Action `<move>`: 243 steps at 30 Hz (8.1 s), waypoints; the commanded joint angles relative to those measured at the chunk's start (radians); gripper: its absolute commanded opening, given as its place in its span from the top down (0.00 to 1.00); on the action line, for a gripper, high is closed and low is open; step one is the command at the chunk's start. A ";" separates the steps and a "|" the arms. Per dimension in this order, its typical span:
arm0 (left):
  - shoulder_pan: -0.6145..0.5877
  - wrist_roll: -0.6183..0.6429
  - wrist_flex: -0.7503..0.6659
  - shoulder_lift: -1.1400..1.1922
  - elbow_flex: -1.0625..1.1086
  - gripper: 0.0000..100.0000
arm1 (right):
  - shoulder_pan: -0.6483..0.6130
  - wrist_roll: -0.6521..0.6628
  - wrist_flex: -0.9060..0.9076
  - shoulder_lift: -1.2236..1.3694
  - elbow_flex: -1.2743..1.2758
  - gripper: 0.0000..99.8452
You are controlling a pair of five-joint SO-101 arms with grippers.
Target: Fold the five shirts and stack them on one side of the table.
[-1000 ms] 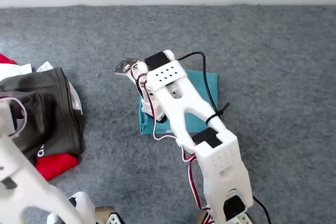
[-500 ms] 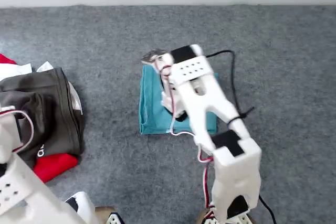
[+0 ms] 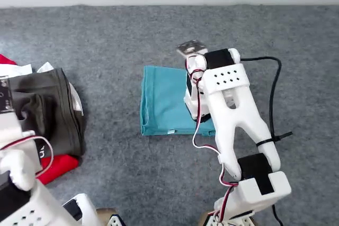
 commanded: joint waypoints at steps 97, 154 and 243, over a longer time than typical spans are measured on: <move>-0.002 -0.002 0.011 -0.115 0.145 0.98 | 0.252 -0.350 -0.120 0.068 -0.158 0.65; -0.003 -0.002 0.012 -0.114 0.145 0.98 | 0.553 -0.054 -0.245 0.400 -0.149 0.99; 0.115 -0.371 -0.583 0.809 0.332 0.84 | 0.777 0.311 0.041 -0.608 0.474 0.99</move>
